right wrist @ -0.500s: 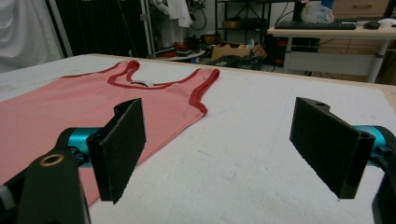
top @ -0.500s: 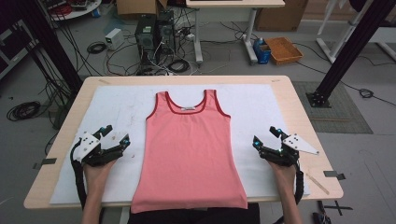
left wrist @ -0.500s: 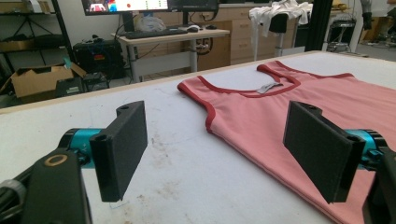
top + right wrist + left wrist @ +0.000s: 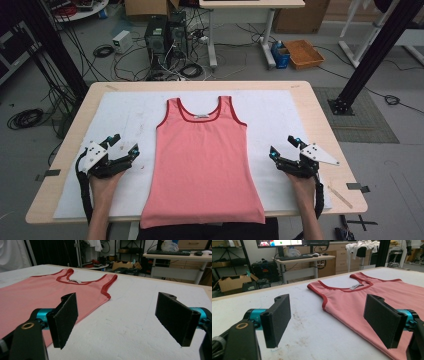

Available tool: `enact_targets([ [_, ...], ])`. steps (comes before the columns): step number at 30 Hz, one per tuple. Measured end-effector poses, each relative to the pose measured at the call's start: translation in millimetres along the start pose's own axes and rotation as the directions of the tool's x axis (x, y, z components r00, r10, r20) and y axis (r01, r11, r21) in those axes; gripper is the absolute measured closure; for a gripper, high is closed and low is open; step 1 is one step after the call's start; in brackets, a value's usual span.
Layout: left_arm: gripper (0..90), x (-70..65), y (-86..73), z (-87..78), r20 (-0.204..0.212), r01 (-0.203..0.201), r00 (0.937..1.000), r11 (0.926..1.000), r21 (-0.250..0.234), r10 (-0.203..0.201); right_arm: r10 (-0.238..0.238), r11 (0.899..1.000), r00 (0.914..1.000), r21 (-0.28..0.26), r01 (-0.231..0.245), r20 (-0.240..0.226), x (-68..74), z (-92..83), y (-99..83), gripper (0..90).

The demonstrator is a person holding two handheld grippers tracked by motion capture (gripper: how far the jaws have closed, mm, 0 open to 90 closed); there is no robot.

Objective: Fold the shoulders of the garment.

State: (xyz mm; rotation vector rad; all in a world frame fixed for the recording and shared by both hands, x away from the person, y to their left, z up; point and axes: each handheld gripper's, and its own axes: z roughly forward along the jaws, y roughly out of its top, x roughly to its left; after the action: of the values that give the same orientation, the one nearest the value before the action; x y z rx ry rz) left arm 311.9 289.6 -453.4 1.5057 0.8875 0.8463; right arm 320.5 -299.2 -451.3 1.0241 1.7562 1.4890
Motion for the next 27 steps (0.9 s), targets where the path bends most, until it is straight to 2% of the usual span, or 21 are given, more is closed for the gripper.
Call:
enact_targets([
  [7, 21.9, -0.3, 0.7, 1.6, -0.008, 0.002, 1.0000, 0.9998, 0.019, -0.001, -0.019, 0.999, 0.9998, 0.027, 0.019, 0.005, 2.0, 2.6, 0.9, 18.2],
  [12, 21.9, -2.2, 1.6, 3.4, 0.002, -0.029, 0.9996, 0.9989, 0.038, 0.029, -0.032, 0.999, 0.9995, 0.041, 0.031, 0.008, 2.7, 4.4, 1.6, 18.2],
  [16, 21.9, -1.2, 1.4, 2.9, -0.004, -0.014, 0.9999, 0.9994, 0.031, 0.014, -0.037, 0.998, 0.9993, 0.043, 0.037, 0.011, 3.3, 4.5, 1.6, 18.3],
  [25, 21.9, -1.7, 1.6, 3.1, 0.001, -0.021, 0.9998, 0.9992, 0.035, 0.021, -0.045, 0.998, 0.9990, 0.050, 0.044, 0.009, 3.5, 5.3, 1.9, 18.2],
  [27, 21.9, -1.4, 1.7, 3.1, -0.001, -0.021, 0.9998, 0.9992, 0.035, 0.021, -0.039, 0.998, 0.9990, 0.057, 0.037, 0.022, 4.1, 5.8, 2.2, 18.2],
])
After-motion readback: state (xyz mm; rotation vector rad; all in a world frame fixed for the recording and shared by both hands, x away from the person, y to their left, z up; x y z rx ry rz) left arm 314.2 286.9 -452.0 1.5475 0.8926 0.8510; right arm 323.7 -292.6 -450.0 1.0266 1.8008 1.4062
